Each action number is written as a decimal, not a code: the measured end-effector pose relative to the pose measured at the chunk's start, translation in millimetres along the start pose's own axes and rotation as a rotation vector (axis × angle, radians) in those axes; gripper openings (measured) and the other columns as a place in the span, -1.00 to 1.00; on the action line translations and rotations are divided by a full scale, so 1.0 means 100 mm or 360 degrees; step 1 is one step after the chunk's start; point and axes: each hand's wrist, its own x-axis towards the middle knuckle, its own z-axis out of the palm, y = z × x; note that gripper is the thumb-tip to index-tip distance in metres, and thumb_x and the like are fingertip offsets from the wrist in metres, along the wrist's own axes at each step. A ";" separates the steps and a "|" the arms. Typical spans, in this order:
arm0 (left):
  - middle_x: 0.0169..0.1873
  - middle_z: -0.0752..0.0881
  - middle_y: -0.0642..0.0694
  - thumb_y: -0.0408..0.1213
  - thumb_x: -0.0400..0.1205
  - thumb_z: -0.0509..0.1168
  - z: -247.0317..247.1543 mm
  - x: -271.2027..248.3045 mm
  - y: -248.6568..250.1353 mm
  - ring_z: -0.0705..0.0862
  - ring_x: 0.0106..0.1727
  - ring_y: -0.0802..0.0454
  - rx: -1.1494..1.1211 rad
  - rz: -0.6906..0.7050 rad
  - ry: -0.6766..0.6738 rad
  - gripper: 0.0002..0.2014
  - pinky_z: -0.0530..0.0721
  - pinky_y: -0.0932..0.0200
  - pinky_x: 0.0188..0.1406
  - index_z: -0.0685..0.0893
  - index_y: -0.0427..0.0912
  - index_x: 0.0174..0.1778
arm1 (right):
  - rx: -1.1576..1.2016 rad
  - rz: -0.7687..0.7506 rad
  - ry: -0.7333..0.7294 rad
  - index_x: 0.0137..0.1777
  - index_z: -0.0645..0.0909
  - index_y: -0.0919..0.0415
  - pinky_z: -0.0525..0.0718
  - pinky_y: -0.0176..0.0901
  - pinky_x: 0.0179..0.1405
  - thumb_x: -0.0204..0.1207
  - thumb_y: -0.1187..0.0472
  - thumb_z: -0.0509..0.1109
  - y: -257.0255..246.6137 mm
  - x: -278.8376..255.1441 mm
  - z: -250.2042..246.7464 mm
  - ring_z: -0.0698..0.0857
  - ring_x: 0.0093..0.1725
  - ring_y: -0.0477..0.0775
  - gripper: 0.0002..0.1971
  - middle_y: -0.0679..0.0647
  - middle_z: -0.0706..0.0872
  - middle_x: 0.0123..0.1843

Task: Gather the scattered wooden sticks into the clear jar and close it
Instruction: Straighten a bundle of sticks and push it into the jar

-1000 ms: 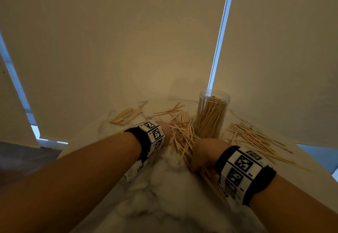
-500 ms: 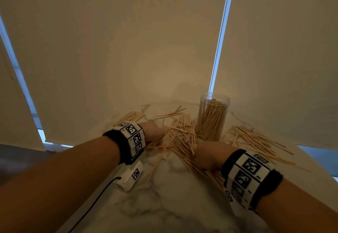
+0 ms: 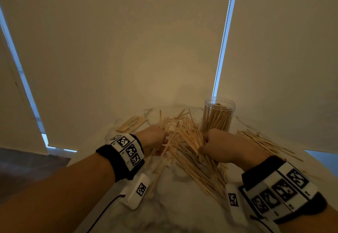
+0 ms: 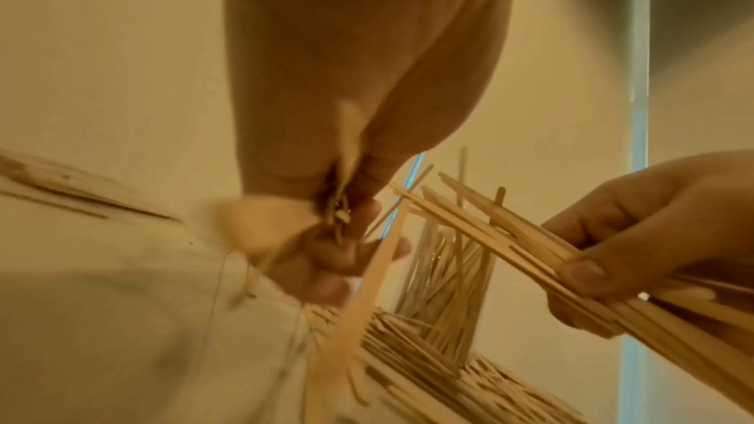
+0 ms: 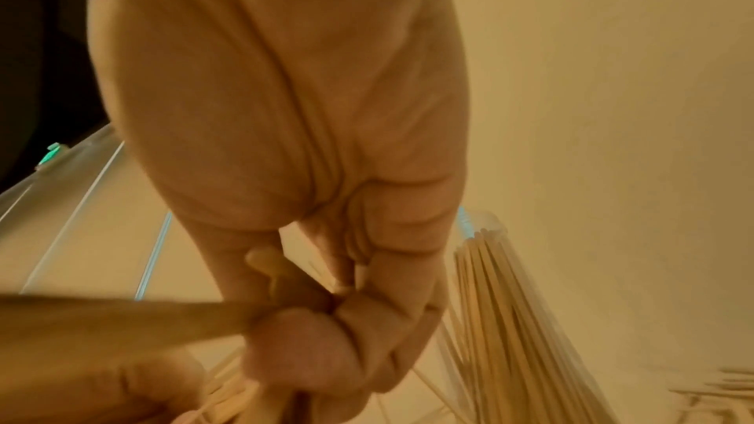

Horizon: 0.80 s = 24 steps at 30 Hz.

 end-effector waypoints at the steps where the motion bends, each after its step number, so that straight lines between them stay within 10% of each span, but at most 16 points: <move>1: -0.43 0.53 -0.08 -0.37 0.79 0.02 0.01 0.00 0.00 0.51 -0.52 0.04 -0.0060 -0.0015 -0.0014 -0.77 0.59 0.18 -0.49 0.59 -0.27 0.15 | 0.0112 -0.0009 0.0051 0.12 0.72 0.44 0.74 0.08 -0.10 0.63 0.17 0.36 -0.02 0.01 -0.02 0.74 -0.16 0.17 -0.70 0.30 0.79 -0.03; 4: -0.47 0.46 -0.03 -0.27 0.80 -0.02 0.09 -0.03 0.08 0.38 -0.55 0.08 -0.0277 0.0036 -0.0020 -0.76 0.41 0.23 -0.52 0.55 -0.20 0.06 | 0.0334 -0.0042 0.0196 0.02 0.72 0.46 0.76 0.09 -0.08 0.60 0.19 0.38 -0.06 0.09 -0.06 0.79 -0.11 0.26 -0.72 0.31 0.80 -0.09; 7: -0.43 0.42 -0.03 0.30 0.74 -0.08 0.23 -0.03 0.22 0.34 -0.52 0.08 -0.0345 0.0178 -0.0025 -0.44 0.35 0.20 -0.50 0.55 -0.14 -0.02 | 0.0464 -0.0087 0.0299 -0.05 0.71 0.46 0.77 0.15 -0.09 0.56 0.23 0.38 -0.14 0.21 -0.09 0.80 -0.13 0.30 -0.76 0.32 0.80 -0.13; 11: -0.11 0.78 -0.29 0.65 0.39 0.07 0.36 0.02 0.37 0.69 -0.25 -0.23 -0.0158 0.0429 -0.0091 -0.19 0.72 0.00 -0.23 0.68 -0.07 0.02 | 0.0519 -0.0209 0.0364 -0.05 0.72 0.33 0.78 0.10 -0.11 0.60 0.26 0.32 -0.25 0.32 -0.11 0.78 -0.19 0.20 -0.83 0.21 0.80 -0.17; 13: -0.03 0.85 -0.23 0.43 0.43 0.38 0.38 0.09 0.40 0.81 0.01 -0.32 -0.0215 0.0564 -0.0100 -0.37 0.78 -0.28 0.13 0.77 -0.08 0.06 | 0.0503 -0.0290 0.0390 0.09 0.69 0.35 0.75 0.02 -0.17 0.65 0.24 0.27 -0.27 0.40 -0.07 0.71 -0.20 0.13 -0.78 0.19 0.77 -0.14; 16: -0.08 0.86 -0.18 0.04 0.59 0.44 0.36 0.22 0.45 0.83 0.03 -0.21 -0.0333 0.0623 0.0023 -0.69 0.76 -0.31 0.16 0.80 -0.14 0.03 | 0.0536 -0.0301 0.0455 0.08 0.68 0.25 0.71 -0.12 -0.24 0.61 0.19 0.33 -0.27 0.51 -0.08 0.73 -0.19 0.07 -0.82 0.10 0.76 -0.12; 20: -0.15 0.85 -0.19 -0.06 0.72 0.32 0.30 0.38 0.49 0.82 -0.16 -0.14 -0.0387 0.0675 0.0060 -0.73 0.82 -0.12 -0.12 0.75 -0.21 0.05 | 0.0524 -0.0317 0.0498 -0.28 0.59 -0.04 0.81 0.06 -0.05 0.60 0.19 0.39 -0.27 0.56 -0.06 0.83 -0.21 0.09 -0.79 0.08 0.81 -0.22; 24: -0.27 0.78 -0.11 -0.09 0.76 0.27 0.29 0.45 0.48 0.72 -0.32 -0.01 -0.0427 0.0707 0.0083 -0.77 0.61 0.17 -0.39 0.67 -0.19 0.05 | 0.0382 -0.0232 0.0530 -0.03 0.77 0.10 0.81 -0.03 -0.06 0.57 0.08 0.47 -0.25 0.61 0.00 0.81 -0.20 0.04 -0.88 0.06 0.82 -0.21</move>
